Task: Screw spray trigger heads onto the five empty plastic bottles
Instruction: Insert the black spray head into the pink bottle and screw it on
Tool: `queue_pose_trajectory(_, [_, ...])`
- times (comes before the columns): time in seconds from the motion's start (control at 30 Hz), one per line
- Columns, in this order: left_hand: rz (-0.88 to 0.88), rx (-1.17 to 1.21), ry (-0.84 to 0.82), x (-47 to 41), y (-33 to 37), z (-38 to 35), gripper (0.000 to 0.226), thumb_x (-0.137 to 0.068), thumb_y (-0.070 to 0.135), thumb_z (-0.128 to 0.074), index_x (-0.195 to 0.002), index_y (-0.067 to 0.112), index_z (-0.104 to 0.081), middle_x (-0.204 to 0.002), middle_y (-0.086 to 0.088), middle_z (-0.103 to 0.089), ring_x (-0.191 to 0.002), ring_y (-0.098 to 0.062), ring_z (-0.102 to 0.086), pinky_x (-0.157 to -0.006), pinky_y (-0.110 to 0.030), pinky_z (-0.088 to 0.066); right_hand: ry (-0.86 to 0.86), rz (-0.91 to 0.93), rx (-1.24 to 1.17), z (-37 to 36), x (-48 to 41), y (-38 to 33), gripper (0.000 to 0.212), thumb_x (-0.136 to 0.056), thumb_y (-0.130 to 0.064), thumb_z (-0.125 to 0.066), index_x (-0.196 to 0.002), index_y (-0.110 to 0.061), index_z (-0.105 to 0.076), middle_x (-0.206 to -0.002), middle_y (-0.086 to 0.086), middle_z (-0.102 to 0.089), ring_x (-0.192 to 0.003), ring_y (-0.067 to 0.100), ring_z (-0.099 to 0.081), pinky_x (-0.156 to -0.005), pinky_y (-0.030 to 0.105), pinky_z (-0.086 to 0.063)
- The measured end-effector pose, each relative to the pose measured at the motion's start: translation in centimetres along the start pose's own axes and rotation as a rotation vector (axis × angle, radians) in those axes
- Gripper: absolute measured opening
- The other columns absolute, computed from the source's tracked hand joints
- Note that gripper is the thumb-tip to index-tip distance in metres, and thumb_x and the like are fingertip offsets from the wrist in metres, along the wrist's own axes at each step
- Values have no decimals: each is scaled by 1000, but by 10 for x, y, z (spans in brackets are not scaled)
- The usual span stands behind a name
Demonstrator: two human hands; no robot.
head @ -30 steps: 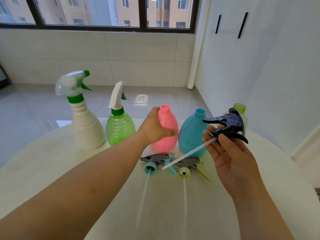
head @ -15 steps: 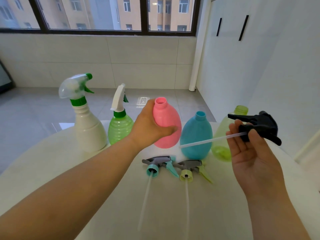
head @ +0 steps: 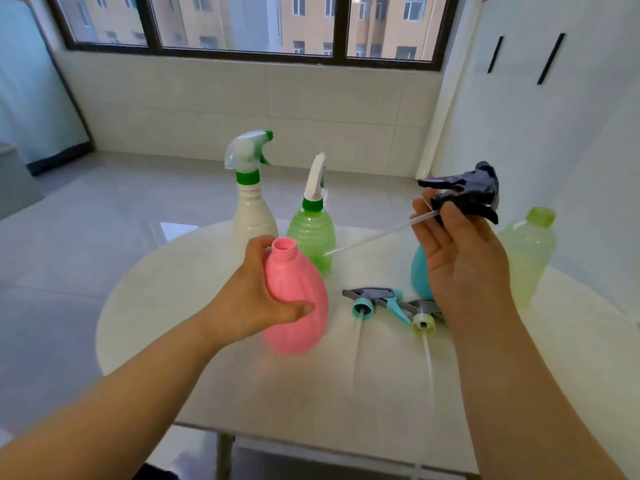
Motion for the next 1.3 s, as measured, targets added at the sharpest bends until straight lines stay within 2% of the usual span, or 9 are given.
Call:
queue_pose_trajectory(0.07, [23,1,-8,9,-10,2,79,-60,17,-81,-107,38,-22,-97,24,-41,-86,5,-49,-59,-12,-44,-47,8,36,-20,1,1,21,-88,-1,-45,-81,-14,-60,-71,-6,-71,-72,8,-68,-75,22,-56])
queue_pose_trajectory(0.23, [-7,8,-80,12,-14,-5,74,-59,15,-80,-95,48,-25,-97,22,-44,-86,2,-51,-56,-5,-45,-149,9,187,-61,-2,10,16,-88,-2,-46,-87,-14,-56,-90,2,-62,-76,8,-65,-80,22,-53])
queue_pose_trajectory(0.47, [-28,105,-74,12,-19,-7,73,-58,12,-81,-96,49,-31,-99,23,-46,-80,25,-48,-55,0,-41,-171,32,346,-72,-4,12,16,-85,-1,-50,-84,-14,-58,-77,-4,-67,-71,8,-67,-77,22,-55])
queue_pose_trajectory(0.6, [-51,122,-54,11,-20,-8,72,-58,11,-81,-95,49,-33,-99,25,-45,-79,28,-45,-56,3,-39,-254,55,517,-86,-1,20,21,-81,-1,-56,-78,-20,-61,-66,-12,-70,-72,9,-65,-74,21,-55])
queue_pose_trajectory(0.73, [-48,139,-42,11,-22,-8,71,-57,13,-81,-96,50,-35,-99,24,-46,-81,27,-45,-57,3,-40,-384,35,756,-98,9,46,25,-77,-2,-62,-79,-27,-58,-79,-10,-67,-77,6,-65,-80,23,-52])
queue_pose_trajectory(0.83, [-44,137,-41,10,-24,-9,72,-58,15,-81,-95,54,-34,-99,24,-48,-82,26,-46,-56,3,-40,-469,-48,886,-95,19,72,24,-75,-5,-64,-79,-27,-55,-81,-10,-65,-69,-2,-62,-67,9,-49])
queue_pose_trajectory(0.97, [-20,144,-29,12,-26,-9,72,-55,27,-82,-95,59,-32,-102,27,-48,-91,9,-52,-58,-6,-44,-556,-127,982,-86,30,97,25,-77,-10,-63,-82,-31,-52,-82,-16,-62,-63,-16,-57,-49,2,-41])
queue_pose_trajectory(1.17, [-35,179,-87,13,-25,-20,77,-48,31,-79,-98,66,-32,-107,32,-46,-95,22,-45,-64,2,-43,-569,-156,927,-72,26,94,23,-76,-10,-64,-85,-30,-56,-85,-15,-66,-75,-6,-63,-72,9,-49])
queue_pose_trajectory(1.3, [8,130,-212,14,-37,-37,90,-44,34,-78,-107,63,-21,-112,35,-37,-100,17,-44,-67,-2,-44,-510,-158,837,-55,23,87,24,-77,-7,-63,-84,-30,-58,-88,-14,-69,-85,0,-65,-79,17,-52])
Point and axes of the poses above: each hand's wrist, its own x-axis away from the middle knuckle, its own z-axis out of the back of the hand, y = z × x, the point moved 10 cm from there along -x, towards the middle knuckle
